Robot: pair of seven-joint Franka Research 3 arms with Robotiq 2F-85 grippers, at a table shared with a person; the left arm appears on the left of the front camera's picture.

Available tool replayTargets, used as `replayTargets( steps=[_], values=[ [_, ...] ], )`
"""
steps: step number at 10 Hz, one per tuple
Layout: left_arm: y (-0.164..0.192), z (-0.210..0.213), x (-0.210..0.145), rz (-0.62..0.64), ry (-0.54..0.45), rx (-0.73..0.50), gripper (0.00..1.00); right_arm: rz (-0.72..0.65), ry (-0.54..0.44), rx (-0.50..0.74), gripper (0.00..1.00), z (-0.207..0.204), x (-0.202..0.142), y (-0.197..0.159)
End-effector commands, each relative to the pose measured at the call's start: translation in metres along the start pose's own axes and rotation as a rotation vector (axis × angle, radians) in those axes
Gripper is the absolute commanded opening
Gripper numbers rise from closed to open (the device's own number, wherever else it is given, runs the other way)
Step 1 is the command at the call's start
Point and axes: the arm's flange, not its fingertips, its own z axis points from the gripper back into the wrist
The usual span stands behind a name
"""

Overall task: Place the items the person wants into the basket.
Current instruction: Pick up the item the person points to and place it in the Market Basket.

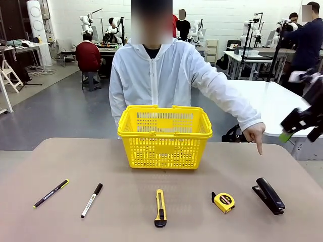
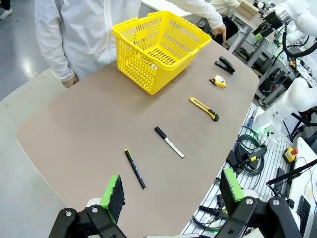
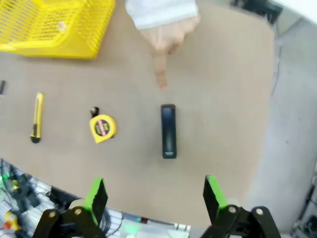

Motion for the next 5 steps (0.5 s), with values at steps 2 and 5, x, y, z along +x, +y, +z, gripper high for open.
replayTargets(
  steps=[2, 5],
  values=[
    [0.001, 0.002, 0.0, -0.023, -0.018, -0.011, 1.0, -0.009, 0.095, -0.073, 1.0, -0.042, 0.019, -0.006],
    [0.001, 0.002, 0.0, -0.023, -0.018, -0.011, 1.0, 0.023, 0.134, -0.044, 1.0, -0.092, 0.022, -0.011]
  ],
)
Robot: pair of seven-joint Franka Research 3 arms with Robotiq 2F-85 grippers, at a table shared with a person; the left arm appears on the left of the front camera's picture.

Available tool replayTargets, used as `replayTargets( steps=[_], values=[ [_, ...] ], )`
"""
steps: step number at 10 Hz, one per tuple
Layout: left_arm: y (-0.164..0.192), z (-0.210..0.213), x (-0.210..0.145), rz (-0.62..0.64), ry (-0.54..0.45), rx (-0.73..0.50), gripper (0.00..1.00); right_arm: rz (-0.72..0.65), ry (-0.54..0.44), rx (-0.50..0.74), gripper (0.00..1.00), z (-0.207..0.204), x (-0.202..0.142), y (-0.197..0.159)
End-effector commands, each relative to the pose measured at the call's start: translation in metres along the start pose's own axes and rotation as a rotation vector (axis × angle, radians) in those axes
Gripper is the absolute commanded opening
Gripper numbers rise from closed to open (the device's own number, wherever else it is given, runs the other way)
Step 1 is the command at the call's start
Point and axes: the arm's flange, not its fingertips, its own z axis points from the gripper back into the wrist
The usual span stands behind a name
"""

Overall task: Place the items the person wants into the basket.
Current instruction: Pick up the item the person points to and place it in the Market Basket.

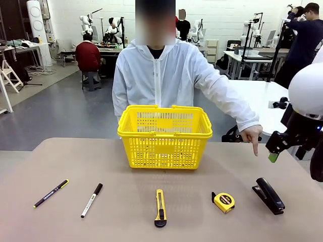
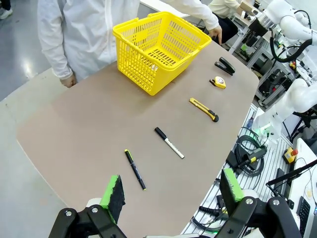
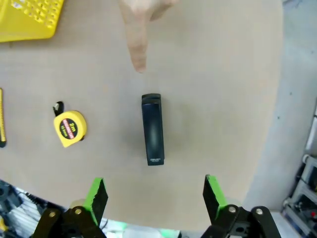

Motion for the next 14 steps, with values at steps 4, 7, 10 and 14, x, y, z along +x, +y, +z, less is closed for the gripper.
replayTargets(
  steps=[4, 7, 10, 14],
  values=[
    [0.001, 0.002, 0.0, -0.025, -0.014, -0.012, 1.0, 0.002, 0.006, 0.006, 1.0, -0.011, 0.003, -0.001],
    [0.001, 0.002, 0.0, -0.025, -0.014, -0.012, 1.0, 0.005, 0.001, 0.013, 1.0, -0.014, 0.005, -0.001],
    [0.001, 0.002, 0.0, -0.025, -0.014, -0.012, 1.0, 0.019, 0.041, -0.06, 1.0, -0.078, 0.025, 0.012],
    [0.001, 0.002, 0.0, -0.025, -0.014, -0.012, 1.0, 0.07, 0.049, -0.028, 1.0, -0.122, 0.032, 0.016]
  ],
)
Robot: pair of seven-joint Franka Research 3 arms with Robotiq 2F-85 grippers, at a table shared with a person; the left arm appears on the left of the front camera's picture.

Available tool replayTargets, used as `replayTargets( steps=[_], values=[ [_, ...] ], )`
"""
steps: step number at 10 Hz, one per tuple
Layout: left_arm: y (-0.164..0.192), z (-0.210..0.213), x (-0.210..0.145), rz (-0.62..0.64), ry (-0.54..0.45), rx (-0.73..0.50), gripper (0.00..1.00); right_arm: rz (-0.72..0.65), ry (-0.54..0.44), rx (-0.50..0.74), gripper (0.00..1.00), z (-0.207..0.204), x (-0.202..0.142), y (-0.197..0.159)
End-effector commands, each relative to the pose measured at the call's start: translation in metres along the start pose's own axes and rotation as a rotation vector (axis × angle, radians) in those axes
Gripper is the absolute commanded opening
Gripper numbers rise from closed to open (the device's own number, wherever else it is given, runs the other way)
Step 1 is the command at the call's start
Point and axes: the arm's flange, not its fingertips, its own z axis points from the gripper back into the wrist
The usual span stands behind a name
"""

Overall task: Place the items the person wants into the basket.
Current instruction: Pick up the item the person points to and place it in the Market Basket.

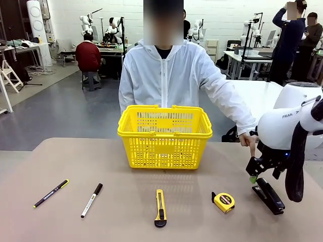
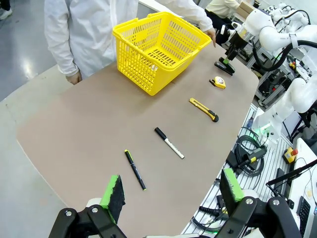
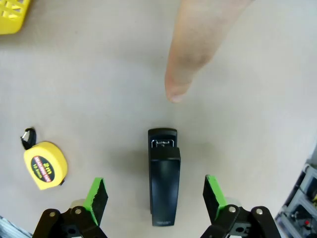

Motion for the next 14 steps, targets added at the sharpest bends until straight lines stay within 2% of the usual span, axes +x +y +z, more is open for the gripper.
replayTargets(
  steps=[1, 9, 10, 11, 12, 14],
  values=[
    [0.001, 0.002, 0.0, -0.024, -0.013, -0.01, 1.0, 0.015, 0.011, -0.019, 1.0, -0.011, -0.001, -0.004],
    [0.001, 0.002, 0.0, -0.024, -0.013, -0.01, 1.0, 0.05, 0.064, -0.002, 1.0, -0.025, 0.001, -0.016],
    [0.001, 0.002, 0.0, -0.024, -0.013, -0.01, 1.0, 0.07, 0.06, -0.008, 0.56, -0.024, 0.0, -0.015],
    [0.001, 0.002, 0.0, -0.024, -0.013, -0.01, 1.0, 0.068, 0.057, -0.008, 0.41, -0.023, -0.001, -0.015],
    [0.001, 0.002, 0.0, -0.024, -0.013, -0.01, 1.0, 0.064, 0.058, -0.004, 0.0, -0.023, -0.001, -0.016],
    [0.001, 0.002, 0.0, -0.024, -0.013, -0.01, 1.0, 0.063, 0.067, 0.006, 0.0, -0.023, -0.001, -0.017]
  ],
)
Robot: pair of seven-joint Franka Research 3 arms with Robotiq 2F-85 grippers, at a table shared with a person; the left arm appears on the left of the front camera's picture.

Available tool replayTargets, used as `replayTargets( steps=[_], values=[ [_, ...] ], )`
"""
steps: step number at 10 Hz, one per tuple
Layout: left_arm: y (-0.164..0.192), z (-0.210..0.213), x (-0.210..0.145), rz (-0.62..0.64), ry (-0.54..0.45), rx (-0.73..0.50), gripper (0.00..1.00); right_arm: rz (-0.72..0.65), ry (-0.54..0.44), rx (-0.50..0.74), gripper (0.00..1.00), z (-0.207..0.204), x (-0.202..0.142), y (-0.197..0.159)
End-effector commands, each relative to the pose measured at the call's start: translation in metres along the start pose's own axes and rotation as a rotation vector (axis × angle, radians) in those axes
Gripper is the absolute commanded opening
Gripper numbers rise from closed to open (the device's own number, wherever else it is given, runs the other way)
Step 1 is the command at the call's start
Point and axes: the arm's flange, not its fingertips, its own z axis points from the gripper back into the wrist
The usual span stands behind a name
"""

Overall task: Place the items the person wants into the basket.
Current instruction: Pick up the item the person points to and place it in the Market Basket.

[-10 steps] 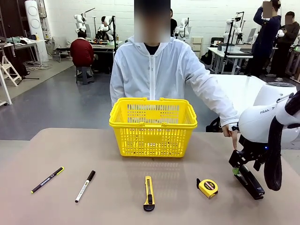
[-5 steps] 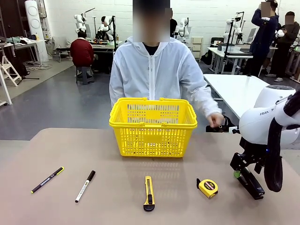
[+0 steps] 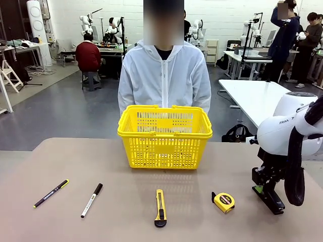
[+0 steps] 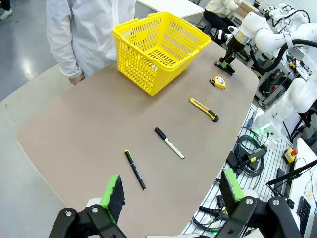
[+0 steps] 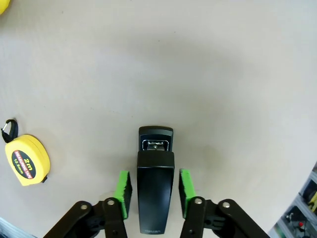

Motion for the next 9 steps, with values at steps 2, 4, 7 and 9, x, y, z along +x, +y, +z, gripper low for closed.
replayTargets(
  steps=[2, 4, 7, 9],
  values=[
    [0.001, 0.002, 0.0, -0.023, -0.013, -0.01, 1.0, 0.005, 0.015, 0.001, 0.03, 0.003, 0.001, -0.005],
    [0.001, 0.002, 0.0, -0.023, -0.013, -0.01, 1.0, -0.011, -0.001, -0.014, 0.0, 0.01, -0.002, -0.007],
    [0.001, 0.002, 0.0, -0.023, -0.013, -0.01, 1.0, 0.025, 0.003, -0.124, 0.0, 0.109, -0.043, 0.016],
    [0.001, 0.002, 0.0, -0.023, -0.013, -0.01, 1.0, 0.031, -0.062, -0.153, 0.0, 0.2, -0.064, 0.032]
  ],
)
